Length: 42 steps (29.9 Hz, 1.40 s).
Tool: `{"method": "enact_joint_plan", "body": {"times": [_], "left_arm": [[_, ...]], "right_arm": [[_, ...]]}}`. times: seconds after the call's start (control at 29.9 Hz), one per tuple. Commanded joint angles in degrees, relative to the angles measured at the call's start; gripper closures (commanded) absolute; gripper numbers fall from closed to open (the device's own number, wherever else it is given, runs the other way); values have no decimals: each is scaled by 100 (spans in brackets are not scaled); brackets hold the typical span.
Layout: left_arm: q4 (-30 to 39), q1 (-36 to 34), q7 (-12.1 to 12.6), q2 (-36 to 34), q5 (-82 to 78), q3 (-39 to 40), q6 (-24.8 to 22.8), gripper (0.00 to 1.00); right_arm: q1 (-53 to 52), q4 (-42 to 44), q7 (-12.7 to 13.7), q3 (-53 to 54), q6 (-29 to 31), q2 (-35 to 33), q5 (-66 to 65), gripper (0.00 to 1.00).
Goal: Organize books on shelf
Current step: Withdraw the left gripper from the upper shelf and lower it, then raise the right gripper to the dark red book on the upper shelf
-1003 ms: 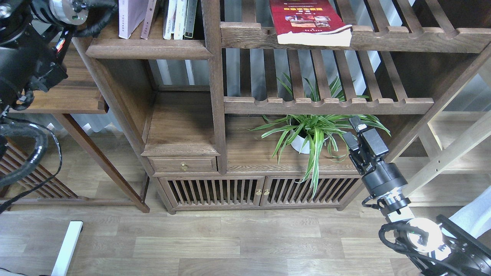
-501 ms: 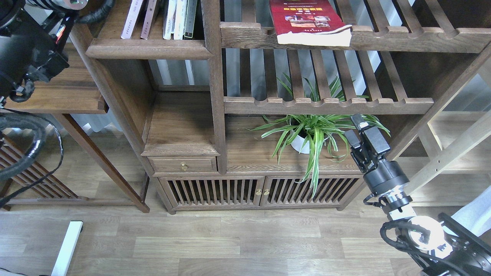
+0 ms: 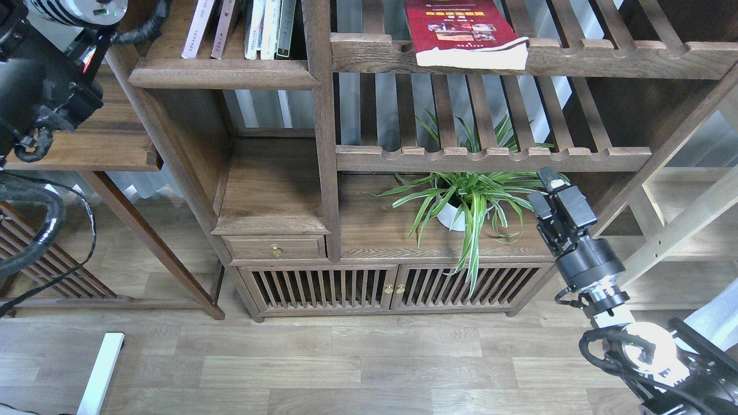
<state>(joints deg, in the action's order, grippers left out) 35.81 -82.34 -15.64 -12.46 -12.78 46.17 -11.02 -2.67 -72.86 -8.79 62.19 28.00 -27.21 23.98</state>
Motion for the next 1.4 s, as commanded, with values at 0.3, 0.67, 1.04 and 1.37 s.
{"method": "enact_joint_plan", "body": {"times": [0.3,0.67,1.04,1.37], "left_arm": [[822,1035,-238,-371,776,577,-1059,28],[822,1264,-132,-64,1673,639,-1698,12],[1840,1712,-1,103,1735,612,-1698,2],[3422,2704,377,42,1673,533,-1698,1]], "right_arm": [[-50,-9,0,250,0,67,1,10],[-164,0,9,250,0,243,1,10],[-559,-9,0,259,0,260,1,9],[-955,-97,17,250,0,260,1,10]]}}
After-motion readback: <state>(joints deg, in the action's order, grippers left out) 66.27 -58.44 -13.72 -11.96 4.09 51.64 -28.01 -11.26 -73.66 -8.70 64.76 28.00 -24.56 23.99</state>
